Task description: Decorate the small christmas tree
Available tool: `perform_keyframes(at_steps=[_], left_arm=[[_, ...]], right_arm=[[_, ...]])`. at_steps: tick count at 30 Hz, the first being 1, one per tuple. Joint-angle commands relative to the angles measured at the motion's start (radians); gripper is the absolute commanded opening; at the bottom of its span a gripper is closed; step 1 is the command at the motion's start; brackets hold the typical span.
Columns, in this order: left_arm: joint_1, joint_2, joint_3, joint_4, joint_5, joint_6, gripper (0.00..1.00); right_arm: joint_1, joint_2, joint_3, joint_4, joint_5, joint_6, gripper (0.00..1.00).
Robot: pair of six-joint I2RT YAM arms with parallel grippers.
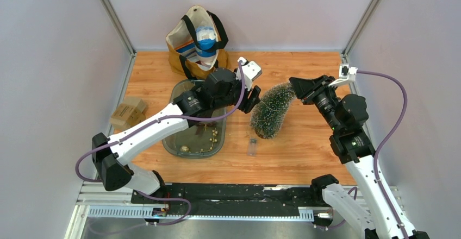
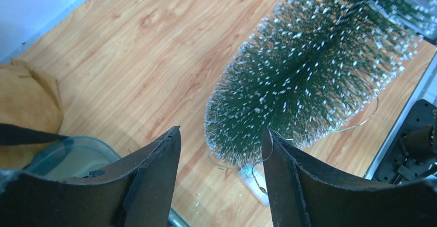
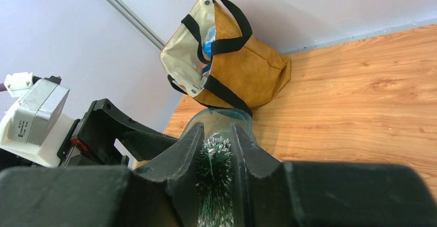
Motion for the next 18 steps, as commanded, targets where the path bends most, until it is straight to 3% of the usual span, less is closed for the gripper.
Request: perform_keyframes(at_steps=[1, 3, 5, 8, 18], left_arm=[[0.009, -0.063, -0.015, -0.006, -0.009, 0.016, 0.68], [0.01, -0.074, -0.03, 0.018, 0.0, 0.013, 0.68], [0.012, -0.071, -0.043, 0.049, 0.044, 0.012, 0.59], [0.013, -0.045, -0.015, 0.046, 0.093, 0.006, 0.57], [0.013, -0.077, -0.035, 0.038, 0.049, -0.019, 0.66]], right_arm=[[-0.005, 0.013, 0.02, -0.039, -0.032, -0.024, 0.26], [-0.005, 0.015, 0.021, -0.039, -0.038, -0.021, 0.28], [-0.006, 0.013, 0.021, -0.039, -0.04, -0.016, 0.29], [-0.008, 0.01, 0.02, -0.046, -0.043, -0.016, 0.3], [-0.012, 0.012, 0.037, -0.069, -0.04, -0.031, 0.33]])
